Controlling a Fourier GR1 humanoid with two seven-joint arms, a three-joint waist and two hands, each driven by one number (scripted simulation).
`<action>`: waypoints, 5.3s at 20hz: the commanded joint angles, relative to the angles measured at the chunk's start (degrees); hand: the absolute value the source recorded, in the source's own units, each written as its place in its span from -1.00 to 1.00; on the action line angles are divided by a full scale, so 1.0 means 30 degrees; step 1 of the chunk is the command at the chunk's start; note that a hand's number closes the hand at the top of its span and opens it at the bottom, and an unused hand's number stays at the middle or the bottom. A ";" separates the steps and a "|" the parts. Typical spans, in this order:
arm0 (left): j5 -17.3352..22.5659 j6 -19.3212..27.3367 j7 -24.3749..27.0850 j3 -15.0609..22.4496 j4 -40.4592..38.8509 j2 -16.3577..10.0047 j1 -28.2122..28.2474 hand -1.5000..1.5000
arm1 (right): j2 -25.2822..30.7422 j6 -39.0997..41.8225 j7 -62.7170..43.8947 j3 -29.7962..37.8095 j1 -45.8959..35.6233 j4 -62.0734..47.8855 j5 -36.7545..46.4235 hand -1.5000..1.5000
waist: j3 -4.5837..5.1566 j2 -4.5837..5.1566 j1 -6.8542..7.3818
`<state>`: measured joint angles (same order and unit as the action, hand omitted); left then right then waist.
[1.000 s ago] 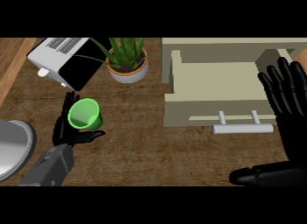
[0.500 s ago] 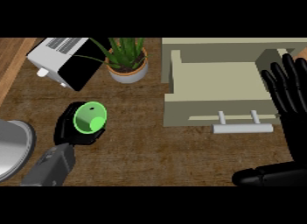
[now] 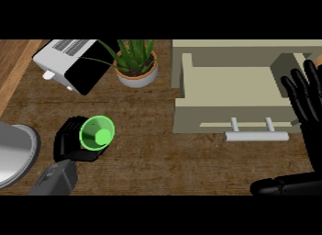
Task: Pick up the cup, place it into the drawer and close the drawer
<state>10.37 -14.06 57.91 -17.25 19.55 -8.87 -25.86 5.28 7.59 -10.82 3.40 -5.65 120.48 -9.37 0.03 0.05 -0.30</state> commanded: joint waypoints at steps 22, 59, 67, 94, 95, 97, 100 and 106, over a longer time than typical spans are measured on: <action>0.2462 0.1863 -1.1865 0.4042 1.8960 0.2427 0.0914 1.00 | 0.0095 0.0053 0.0616 0.0717 0.0014 -0.0942 0.0065 -1.00 | -0.0025 -0.0092 0.0272; 0.3201 1.1780 -1.4755 0.9055 0.8322 0.2958 -1.3631 1.00 | 0.0515 0.0776 0.1044 0.1190 0.0380 -0.1209 -0.0341 -1.00 | -0.0019 0.0047 -0.0340; 0.5591 1.1841 -1.2732 1.0548 0.2695 0.2958 -1.6058 1.00 | 0.0386 0.0950 0.1302 0.0962 0.0022 -0.1541 -0.0473 -1.00 | -0.0034 0.0269 -0.1068; 1.0311 1.3465 -1.1816 1.6356 0.2215 0.2958 -1.6910 -1.00 | -0.0268 0.1371 0.0831 -0.0063 -0.1233 -0.1816 -0.1778 -1.00 | -0.0029 0.0476 -0.2031; 1.0562 1.3398 -1.1418 1.6452 0.2600 0.2958 -1.6314 -1.00 | 0.0008 0.1070 0.0429 0.0683 -0.1961 -0.1851 -0.2222 -1.00 | -0.0024 0.0363 -0.1601; 1.0979 1.3190 -1.0270 1.6344 0.3696 0.2958 -1.5391 -1.00 | 0.0873 0.1667 -0.0401 0.1724 -0.1665 -0.1626 -0.3681 -1.00 | -0.0018 0.0183 -0.1195; 1.1285 1.1637 -0.9753 1.4743 0.2642 0.2958 -1.6612 -1.00 | 0.0184 0.1824 0.0606 0.0682 -0.0437 -0.1580 -0.2724 -1.00 | -0.0016 0.0159 -0.0684; 1.1387 1.1950 -1.0923 1.3742 0.4537 0.2221 -1.5284 -1.00 | 0.1513 0.2445 -0.0587 0.1190 -0.0792 -0.0528 -0.3415 1.00 | -0.0002 -0.0056 0.0035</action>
<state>44.23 21.98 25.50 26.21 31.06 -1.12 -73.50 8.56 14.98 -9.90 8.01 -6.95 116.97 -20.04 -0.03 0.18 -1.52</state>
